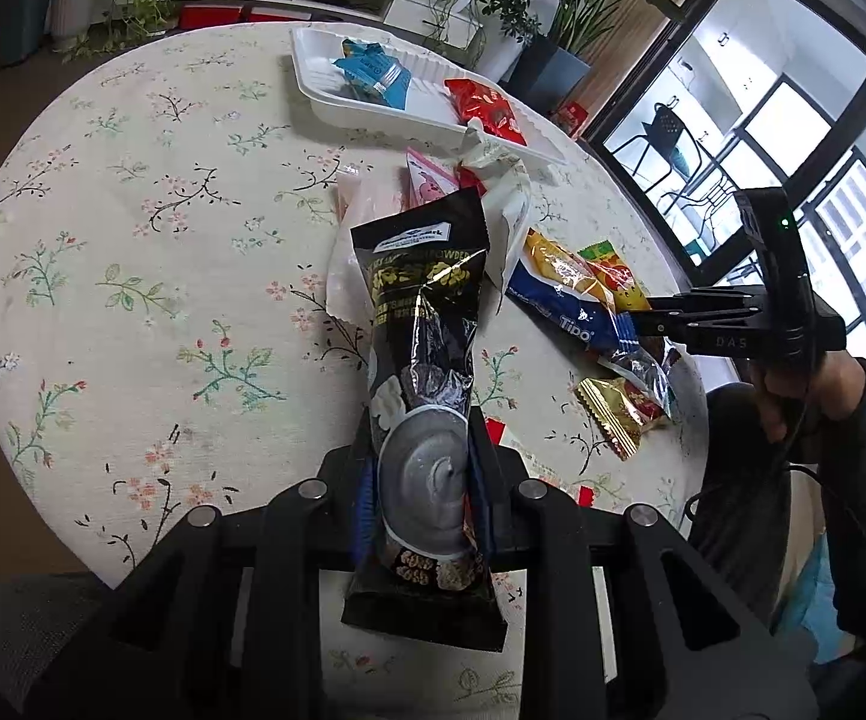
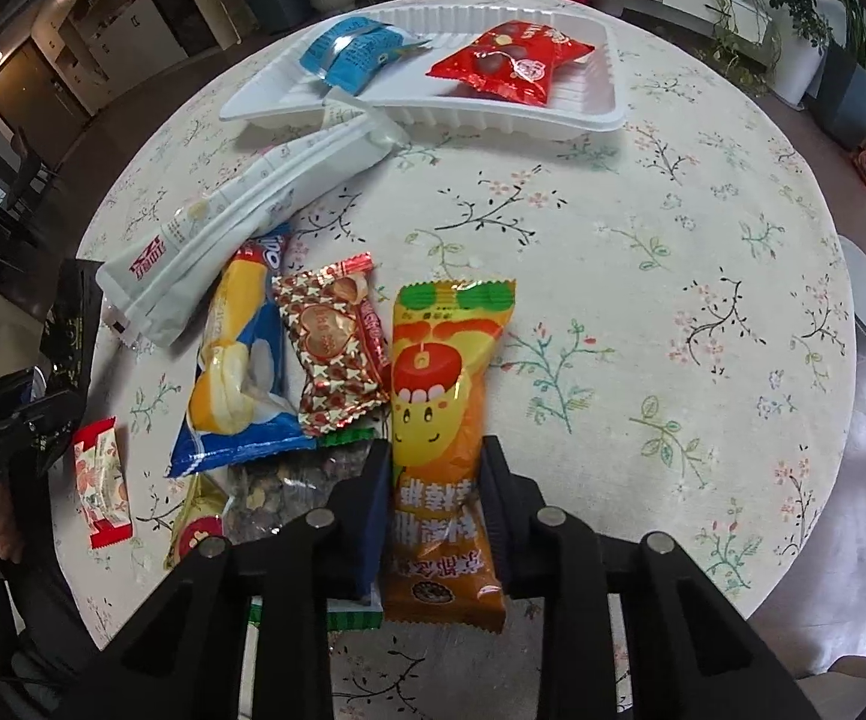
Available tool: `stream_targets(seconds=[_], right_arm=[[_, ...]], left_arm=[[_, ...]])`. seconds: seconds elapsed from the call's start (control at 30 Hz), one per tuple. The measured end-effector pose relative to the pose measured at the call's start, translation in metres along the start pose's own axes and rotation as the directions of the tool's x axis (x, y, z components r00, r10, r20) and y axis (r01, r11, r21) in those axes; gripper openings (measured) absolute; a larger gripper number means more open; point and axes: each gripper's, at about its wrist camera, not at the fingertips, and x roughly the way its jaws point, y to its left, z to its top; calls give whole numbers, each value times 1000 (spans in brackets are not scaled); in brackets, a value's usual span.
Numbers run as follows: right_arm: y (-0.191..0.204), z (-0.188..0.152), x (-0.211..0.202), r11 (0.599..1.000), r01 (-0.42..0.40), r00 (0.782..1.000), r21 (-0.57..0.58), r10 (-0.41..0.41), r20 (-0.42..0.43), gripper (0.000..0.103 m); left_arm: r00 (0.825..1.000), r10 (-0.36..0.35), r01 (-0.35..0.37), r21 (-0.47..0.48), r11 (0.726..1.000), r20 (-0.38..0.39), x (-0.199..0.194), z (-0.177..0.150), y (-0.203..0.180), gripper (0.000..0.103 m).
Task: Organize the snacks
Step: 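Carry the black bag and orange snack bar with both grippers to the tray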
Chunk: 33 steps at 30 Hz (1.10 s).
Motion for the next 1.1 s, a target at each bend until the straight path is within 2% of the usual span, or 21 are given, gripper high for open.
stream_targets(seconds=[0.07, 0.17, 0.37, 0.67, 0.77, 0.93, 1.1], right_arm=[[4, -1, 0, 1000, 23, 1000, -14, -23, 3, 28], [-3, -4, -3, 999, 5, 1000, 34, -6, 27, 19], [-26, -12, -22, 990, -23, 991, 138, 4, 136, 18], [-49, -17, -42, 961, -142, 961, 238, 75, 268, 18], [-50, -15, -44, 944, -217, 942, 248, 136, 306, 18], [-48, -19, -47, 934, -256, 927, 248, 165, 336, 18], [-54, -14, -52, 924, -276, 914, 264, 168, 370, 18]], left_arm=[[1000, -2, 2, 0, 1000, 2, 0, 0, 0, 23], [1000, -13, 13, -9, 1000, 11, -2, -1, 2, 23], [997, -50, 52, -27, 998, 50, -12, 1, 5, 23], [988, -113, 122, -78, 989, 109, -33, 10, 13, 23], [979, -155, 168, -94, 981, 133, -42, 14, 17, 23], [979, -136, 152, -94, 984, 152, -52, 22, 18, 23], [978, -121, 133, -60, 989, 170, -59, 48, 15, 23]])
